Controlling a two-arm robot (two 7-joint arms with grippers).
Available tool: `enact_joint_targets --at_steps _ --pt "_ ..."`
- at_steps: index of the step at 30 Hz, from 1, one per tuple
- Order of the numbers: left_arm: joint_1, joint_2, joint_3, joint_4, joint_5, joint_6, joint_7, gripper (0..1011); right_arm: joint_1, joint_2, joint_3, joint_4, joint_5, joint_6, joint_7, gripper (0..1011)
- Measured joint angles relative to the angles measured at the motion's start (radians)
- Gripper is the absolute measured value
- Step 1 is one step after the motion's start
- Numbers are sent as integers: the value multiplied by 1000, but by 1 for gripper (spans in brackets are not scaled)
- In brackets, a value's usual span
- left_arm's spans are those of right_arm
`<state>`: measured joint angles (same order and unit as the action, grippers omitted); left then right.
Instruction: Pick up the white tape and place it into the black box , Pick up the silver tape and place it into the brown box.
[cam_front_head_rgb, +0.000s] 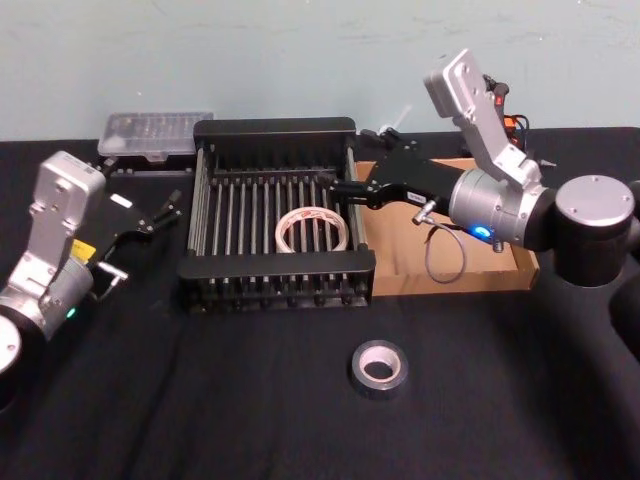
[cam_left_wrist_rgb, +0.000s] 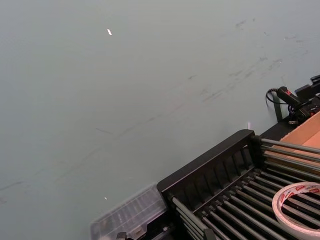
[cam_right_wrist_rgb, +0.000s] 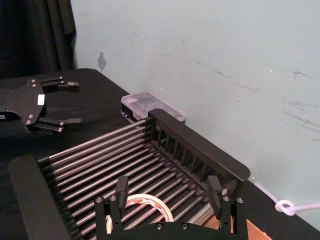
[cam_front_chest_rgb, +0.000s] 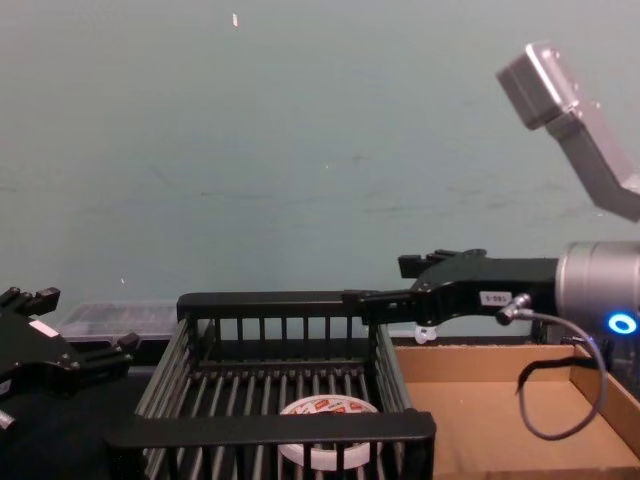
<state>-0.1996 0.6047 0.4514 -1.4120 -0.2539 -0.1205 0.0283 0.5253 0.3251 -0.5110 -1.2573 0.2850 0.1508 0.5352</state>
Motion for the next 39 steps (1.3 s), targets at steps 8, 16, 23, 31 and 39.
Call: enact_joint_targets --at_steps 8,16,23,31,39 --pt "0 0 0 0 0 0 0 1001 -62 57 17 -124 27 55 -20 1002" --pt "0 0 0 0 0 0 0 1001 -146 131 44 -253 56 91 -39 1002" --pt "0 0 0 0 0 0 0 1001 -250 207 82 -379 90 122 -68 1002" --pt "0 0 0 0 0 0 0 1001 -339 254 115 -465 137 154 -89 1002" --pt "0 0 0 0 0 0 0 1001 -400 288 121 -515 185 199 -97 1002"
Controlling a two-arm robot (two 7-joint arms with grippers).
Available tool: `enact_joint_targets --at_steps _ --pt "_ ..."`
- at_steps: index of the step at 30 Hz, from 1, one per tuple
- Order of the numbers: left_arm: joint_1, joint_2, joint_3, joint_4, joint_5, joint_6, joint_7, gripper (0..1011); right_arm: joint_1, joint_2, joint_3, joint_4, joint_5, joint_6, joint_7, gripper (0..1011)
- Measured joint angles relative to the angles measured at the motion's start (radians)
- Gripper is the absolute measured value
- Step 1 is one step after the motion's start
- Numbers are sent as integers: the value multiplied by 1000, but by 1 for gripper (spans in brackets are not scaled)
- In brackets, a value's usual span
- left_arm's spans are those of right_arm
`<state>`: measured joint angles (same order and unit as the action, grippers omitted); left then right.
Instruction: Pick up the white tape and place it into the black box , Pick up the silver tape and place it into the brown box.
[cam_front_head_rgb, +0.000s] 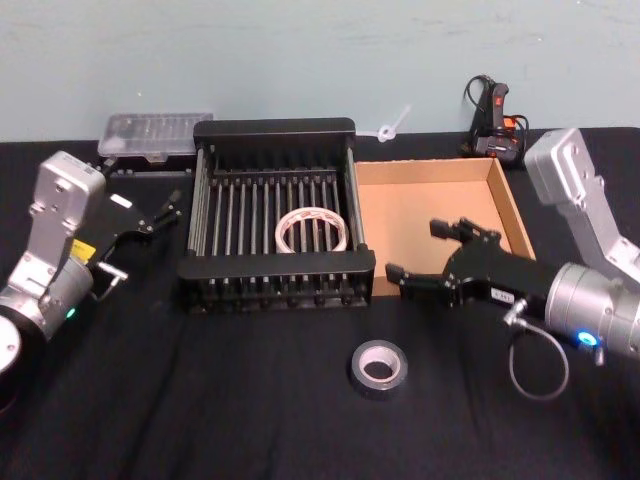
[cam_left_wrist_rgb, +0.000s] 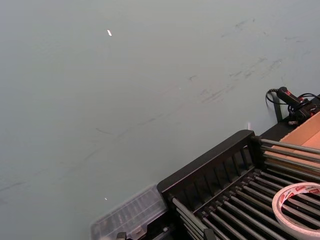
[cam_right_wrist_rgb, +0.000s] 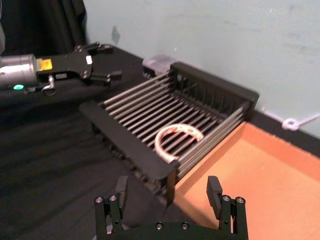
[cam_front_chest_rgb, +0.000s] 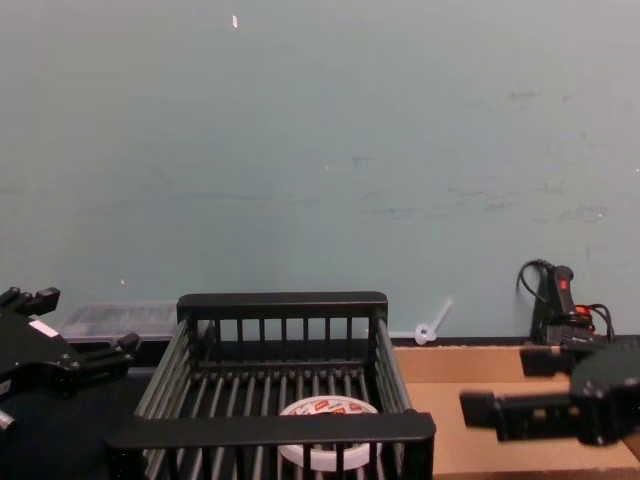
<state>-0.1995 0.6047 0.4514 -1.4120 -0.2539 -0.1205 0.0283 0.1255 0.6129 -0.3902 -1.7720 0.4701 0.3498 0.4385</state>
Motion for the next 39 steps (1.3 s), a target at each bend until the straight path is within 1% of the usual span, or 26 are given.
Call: enact_joint_targets --at_steps 6,12,14,19,23,24,26,28,30,36,39 --pt "0 0 0 0 0 0 0 1001 -32 29 -8 -23 40 42 -4 1002" --pt "0 0 0 0 0 0 0 1001 -40 42 -20 -24 55 62 -11 1002" --pt "0 0 0 0 0 0 0 1001 -39 49 -29 -24 60 74 -14 1002" --pt "0 0 0 0 0 0 0 1001 -26 56 -51 -15 61 96 -15 1002" --pt "0 0 0 0 0 0 0 1001 -4 61 -76 1 60 125 -14 1002" --pt "0 0 0 0 0 0 0 1001 -4 61 -76 1 60 125 -14 1002" --pt "0 0 0 0 0 0 0 1001 11 63 -94 16 54 142 -11 1002" --pt "0 0 0 0 0 0 0 1001 14 63 -98 19 53 145 -10 1002" --pt "0 0 0 0 0 0 0 1001 28 65 -114 31 44 155 -3 1002" --pt "0 0 0 0 0 0 0 1001 51 62 -141 57 29 171 9 1002" --pt "0 0 0 0 0 0 0 1002 56 60 -147 65 26 172 12 1002"
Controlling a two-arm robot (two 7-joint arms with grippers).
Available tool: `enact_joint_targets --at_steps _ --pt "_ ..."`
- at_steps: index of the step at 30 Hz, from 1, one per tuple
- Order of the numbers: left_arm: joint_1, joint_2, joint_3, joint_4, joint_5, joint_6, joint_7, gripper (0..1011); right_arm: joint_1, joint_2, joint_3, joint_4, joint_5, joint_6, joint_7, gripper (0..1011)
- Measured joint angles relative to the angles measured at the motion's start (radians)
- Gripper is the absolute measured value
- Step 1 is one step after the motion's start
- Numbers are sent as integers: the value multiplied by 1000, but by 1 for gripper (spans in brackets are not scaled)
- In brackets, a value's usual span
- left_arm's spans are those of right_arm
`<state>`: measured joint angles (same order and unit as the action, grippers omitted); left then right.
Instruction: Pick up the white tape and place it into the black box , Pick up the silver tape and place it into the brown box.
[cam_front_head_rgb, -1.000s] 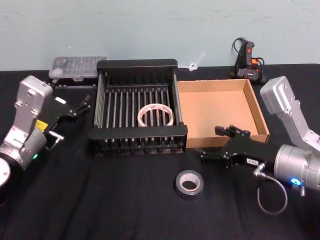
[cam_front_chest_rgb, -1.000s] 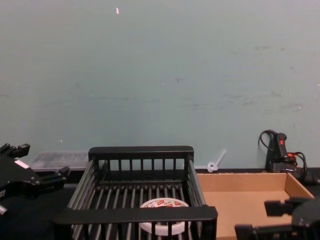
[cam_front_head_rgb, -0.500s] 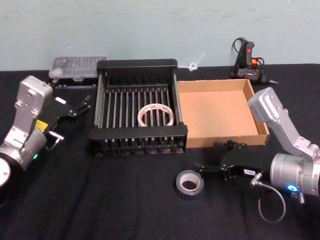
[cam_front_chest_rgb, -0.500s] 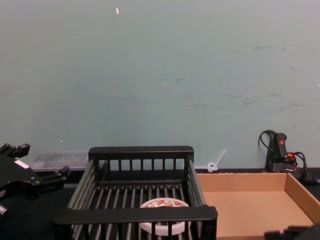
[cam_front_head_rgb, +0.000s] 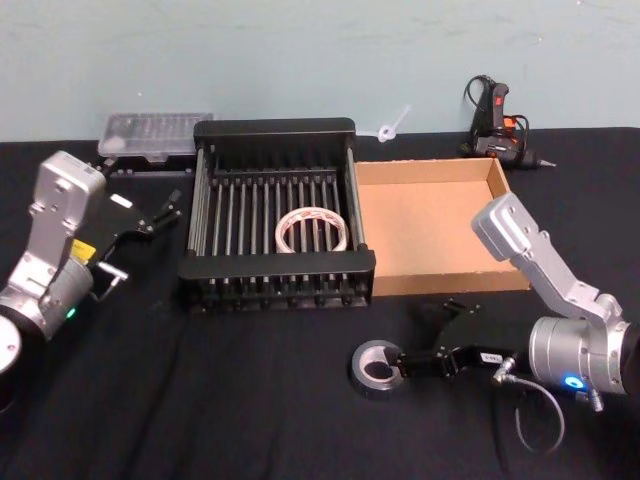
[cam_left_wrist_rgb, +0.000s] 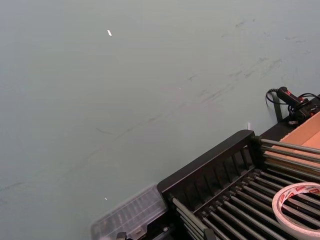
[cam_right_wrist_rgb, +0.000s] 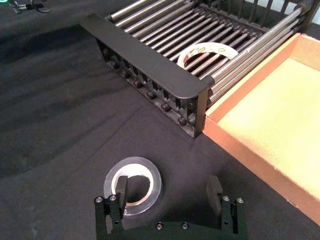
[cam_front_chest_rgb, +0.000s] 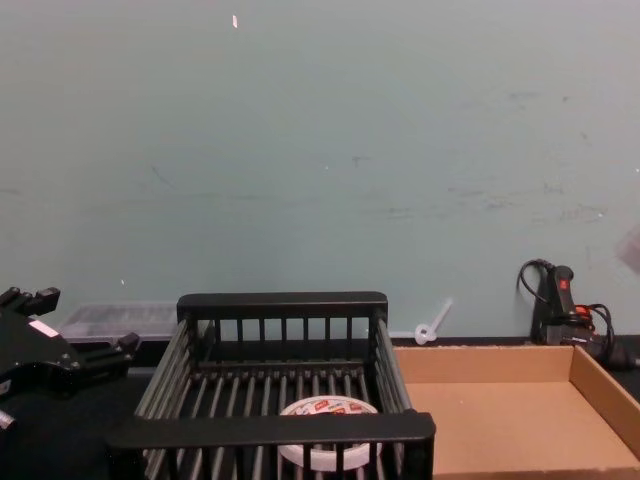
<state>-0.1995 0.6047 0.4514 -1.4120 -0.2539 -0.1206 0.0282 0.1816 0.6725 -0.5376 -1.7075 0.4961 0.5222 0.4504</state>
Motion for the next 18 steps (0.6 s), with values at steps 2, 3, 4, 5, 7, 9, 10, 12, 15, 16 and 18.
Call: enact_joint_targets --at_steps 2,3,4,5,7,9,10,12,15,16,18 --pt "0 0 0 0 0 0 0 1001 5 -2 -5 6 -3 2 3 1002" --pt "0 0 0 0 0 0 0 1002 7 -3 -7 8 -3 2 5 1002" --pt "0 0 0 0 0 0 0 1001 9 -4 -10 11 -5 3 7 1002" --pt "0 0 0 0 0 0 0 1001 11 -4 -12 12 -6 4 7 1002" --pt "0 0 0 0 0 0 0 1001 13 -5 -15 14 -7 6 9 1002" --pt "0 0 0 0 0 0 0 1002 17 -5 -18 16 -9 9 13 1002" --pt "0 0 0 0 0 0 0 1001 19 -5 -21 17 -10 10 15 1002" --pt "0 0 0 0 0 0 0 1001 22 -5 -24 19 -11 12 17 1000" --pt "0 0 0 0 0 0 0 1001 27 -6 -29 22 -13 17 20 1002" --pt "0 0 0 0 0 0 0 1001 28 -6 -30 23 -14 18 21 1002" --pt "0 0 0 0 0 0 0 1001 33 -8 -35 28 -16 20 25 1000"
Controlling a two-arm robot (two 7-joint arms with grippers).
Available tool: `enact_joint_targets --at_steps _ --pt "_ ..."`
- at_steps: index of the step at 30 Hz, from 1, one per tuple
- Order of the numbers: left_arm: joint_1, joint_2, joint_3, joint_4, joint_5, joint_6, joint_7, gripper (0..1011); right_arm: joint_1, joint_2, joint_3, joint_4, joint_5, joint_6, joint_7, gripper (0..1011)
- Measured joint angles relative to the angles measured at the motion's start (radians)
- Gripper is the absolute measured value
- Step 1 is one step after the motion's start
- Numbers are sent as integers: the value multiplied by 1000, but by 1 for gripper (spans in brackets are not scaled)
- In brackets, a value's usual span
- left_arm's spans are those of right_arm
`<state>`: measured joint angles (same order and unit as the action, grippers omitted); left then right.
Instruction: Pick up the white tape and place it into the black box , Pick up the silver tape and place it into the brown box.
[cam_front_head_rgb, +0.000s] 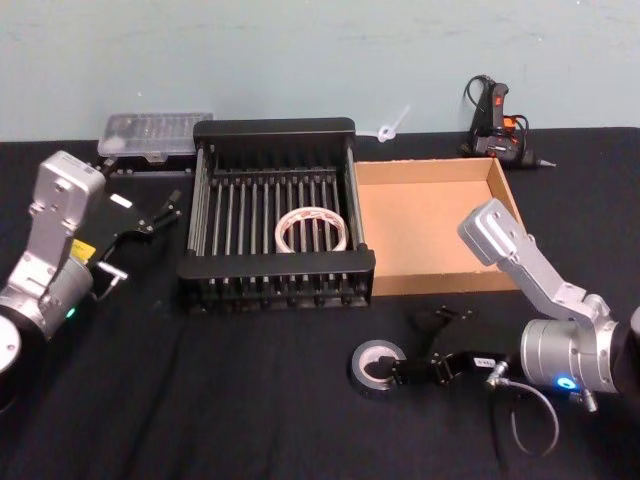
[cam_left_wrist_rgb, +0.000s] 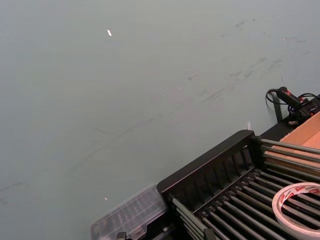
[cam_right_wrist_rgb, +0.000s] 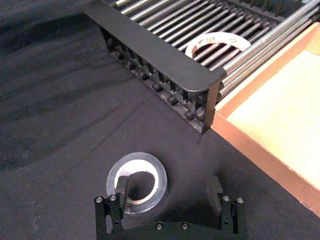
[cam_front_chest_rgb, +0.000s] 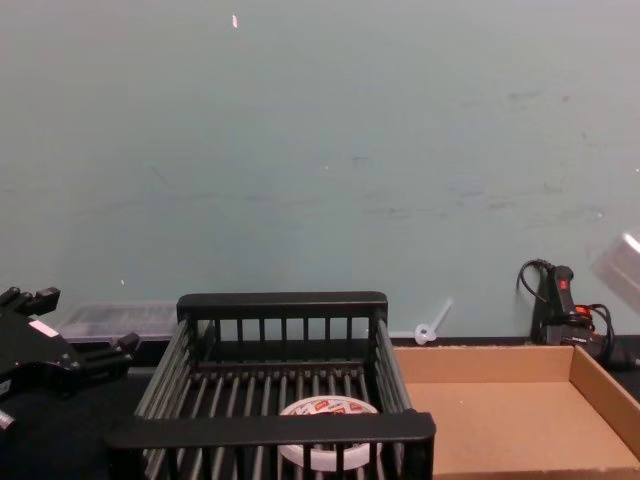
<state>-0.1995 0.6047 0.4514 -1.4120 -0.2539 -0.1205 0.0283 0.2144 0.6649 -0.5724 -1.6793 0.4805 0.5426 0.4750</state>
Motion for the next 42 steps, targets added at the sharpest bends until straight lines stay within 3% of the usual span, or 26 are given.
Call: enact_joint_targets --at_steps 42 --pt "0 0 0 0 0 0 0 1001 44 -31 -38 60 -24 11 22 1002"
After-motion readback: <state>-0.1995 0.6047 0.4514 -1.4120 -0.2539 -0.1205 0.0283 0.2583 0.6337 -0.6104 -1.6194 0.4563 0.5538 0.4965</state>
